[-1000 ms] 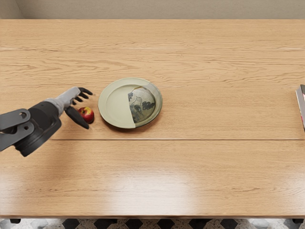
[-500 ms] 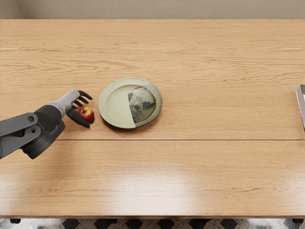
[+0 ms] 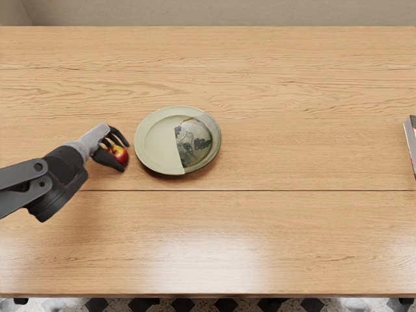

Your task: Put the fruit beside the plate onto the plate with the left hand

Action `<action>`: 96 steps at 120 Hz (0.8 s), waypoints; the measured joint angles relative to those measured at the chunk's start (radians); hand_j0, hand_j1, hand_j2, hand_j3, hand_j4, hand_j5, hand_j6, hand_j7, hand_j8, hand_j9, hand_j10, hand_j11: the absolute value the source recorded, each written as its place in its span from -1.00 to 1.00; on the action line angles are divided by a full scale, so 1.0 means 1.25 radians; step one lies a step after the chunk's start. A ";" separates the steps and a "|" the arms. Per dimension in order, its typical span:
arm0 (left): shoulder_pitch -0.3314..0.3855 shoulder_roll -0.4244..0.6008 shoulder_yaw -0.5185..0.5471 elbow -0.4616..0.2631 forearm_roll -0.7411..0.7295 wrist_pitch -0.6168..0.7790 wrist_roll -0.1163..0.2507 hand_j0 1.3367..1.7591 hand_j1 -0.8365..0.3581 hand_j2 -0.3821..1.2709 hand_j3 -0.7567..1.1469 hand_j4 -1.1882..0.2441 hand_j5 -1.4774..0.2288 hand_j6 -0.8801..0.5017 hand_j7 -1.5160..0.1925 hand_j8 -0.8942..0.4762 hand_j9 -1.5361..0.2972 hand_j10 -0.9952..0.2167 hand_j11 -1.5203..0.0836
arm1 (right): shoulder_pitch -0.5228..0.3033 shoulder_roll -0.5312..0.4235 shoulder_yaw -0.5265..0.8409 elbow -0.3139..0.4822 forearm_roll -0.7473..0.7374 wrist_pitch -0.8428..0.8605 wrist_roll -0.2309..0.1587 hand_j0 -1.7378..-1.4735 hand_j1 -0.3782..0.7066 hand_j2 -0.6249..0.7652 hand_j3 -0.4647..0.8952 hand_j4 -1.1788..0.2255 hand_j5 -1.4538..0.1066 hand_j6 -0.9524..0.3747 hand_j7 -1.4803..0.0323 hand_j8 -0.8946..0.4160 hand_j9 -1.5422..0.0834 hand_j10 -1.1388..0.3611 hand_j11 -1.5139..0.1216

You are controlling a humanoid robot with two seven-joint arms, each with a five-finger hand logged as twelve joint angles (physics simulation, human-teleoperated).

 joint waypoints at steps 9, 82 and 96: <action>0.000 0.026 -0.002 -0.023 -0.003 0.000 0.000 0.51 -0.19 0.04 -0.20 -0.36 -0.41 -0.36 -0.37 -0.29 -0.39 -0.37 -0.27 | 0.000 0.000 0.000 0.000 0.000 0.000 0.000 -0.40 -0.95 -0.10 -0.32 0.68 0.86 0.44 0.96 0.37 0.90 0.52 0.85; -0.020 0.068 -0.066 -0.186 -0.023 -0.008 -0.001 0.50 -0.27 0.24 -0.20 -0.49 -0.68 -0.19 -0.59 -0.19 -0.56 -0.49 -0.53 | 0.000 0.000 0.000 0.000 0.000 0.000 0.000 -0.40 -0.95 -0.10 -0.32 0.68 0.86 0.44 0.96 0.37 0.90 0.52 0.85; -0.041 0.046 -0.072 -0.195 -0.031 -0.011 -0.001 0.50 -0.31 0.28 -0.20 -0.49 -0.69 -0.18 -0.59 -0.19 -0.56 -0.50 -0.54 | 0.000 0.000 0.000 0.000 0.000 0.000 0.000 -0.40 -0.95 -0.10 -0.32 0.68 0.86 0.44 0.96 0.37 0.90 0.52 0.85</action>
